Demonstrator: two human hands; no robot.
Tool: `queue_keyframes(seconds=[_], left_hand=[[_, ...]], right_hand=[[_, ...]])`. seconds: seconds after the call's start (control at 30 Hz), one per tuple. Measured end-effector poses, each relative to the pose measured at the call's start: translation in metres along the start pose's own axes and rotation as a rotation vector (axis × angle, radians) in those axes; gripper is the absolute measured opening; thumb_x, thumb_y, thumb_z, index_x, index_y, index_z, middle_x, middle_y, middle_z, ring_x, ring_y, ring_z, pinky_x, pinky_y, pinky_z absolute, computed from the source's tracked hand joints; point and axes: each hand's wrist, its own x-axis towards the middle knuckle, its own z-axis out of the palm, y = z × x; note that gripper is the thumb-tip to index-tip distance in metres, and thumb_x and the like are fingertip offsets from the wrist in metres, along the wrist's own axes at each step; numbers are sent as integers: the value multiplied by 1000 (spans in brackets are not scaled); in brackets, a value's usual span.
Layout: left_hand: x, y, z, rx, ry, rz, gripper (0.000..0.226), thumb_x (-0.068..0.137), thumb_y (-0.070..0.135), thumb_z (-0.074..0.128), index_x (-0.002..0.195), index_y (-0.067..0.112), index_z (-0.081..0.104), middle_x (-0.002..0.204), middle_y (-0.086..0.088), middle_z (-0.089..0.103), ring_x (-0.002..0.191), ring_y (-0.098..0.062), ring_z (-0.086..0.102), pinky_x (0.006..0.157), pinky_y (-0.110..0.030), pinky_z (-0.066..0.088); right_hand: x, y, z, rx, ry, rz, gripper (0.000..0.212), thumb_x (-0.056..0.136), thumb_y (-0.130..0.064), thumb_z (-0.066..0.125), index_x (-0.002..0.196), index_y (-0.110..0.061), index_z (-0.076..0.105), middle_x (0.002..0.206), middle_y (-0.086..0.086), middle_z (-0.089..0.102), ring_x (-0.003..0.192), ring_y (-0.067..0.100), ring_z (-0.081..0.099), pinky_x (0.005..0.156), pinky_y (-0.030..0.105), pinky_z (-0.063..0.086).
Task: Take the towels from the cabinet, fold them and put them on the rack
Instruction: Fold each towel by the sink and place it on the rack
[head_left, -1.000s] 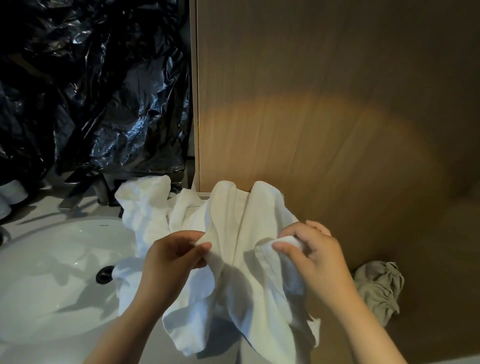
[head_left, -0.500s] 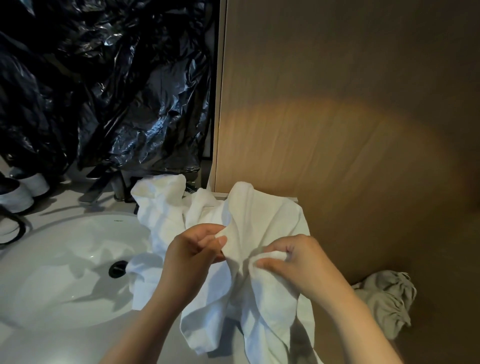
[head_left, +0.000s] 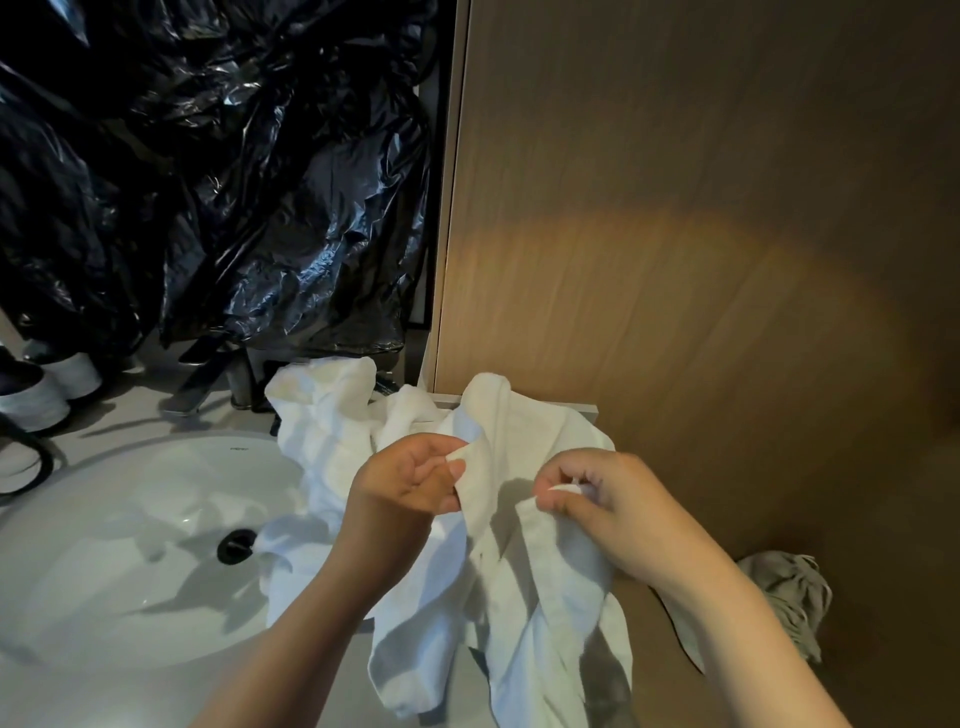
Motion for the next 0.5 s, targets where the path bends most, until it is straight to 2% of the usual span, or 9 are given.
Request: queue_keyframes(seconds=[0.07,0.2,0.3,0.4,0.5], left_hand=[[-1,1,2,-2,-31,-6,16,94,-2,54,100,2,68,92,-22,72,90,-38,68,78,-36,58],[-2,9,6,-24,-84,15,18,95,0,53,102,2,69,94,-23,72,90,-39,68,83,-42,58],[-3,16,7,-85,-93,27,14,94,0,56,102,-1,67,91,-22,73,82,-32,72,75,-34,61],[-4,19,8,-132,-96,13,9,92,-2,57,94,-3,66,80,-18,74,69,-22,72,64,-25,59],[-6,18,9,-162,-110,-12,10,91,-4,56,92,-3,66,82,-20,73,71,-22,72,65,-25,60]], right_hand=[[-3,-8,-2,120,52,-105,17,94,-19,64,82,-29,70,87,-16,68,89,3,62,77,14,43],[5,-20,-1,291,125,-189,15,92,-13,66,83,-23,72,83,-12,69,82,3,62,72,10,43],[15,-19,9,320,143,-151,12,90,-11,68,83,-19,74,82,-8,71,80,8,63,71,13,45],[18,-16,18,388,202,-130,15,88,-10,69,80,-22,73,78,-12,70,73,1,60,67,10,42],[19,-13,23,391,223,-129,15,88,-12,69,81,-24,74,82,-11,72,81,4,64,72,11,45]])
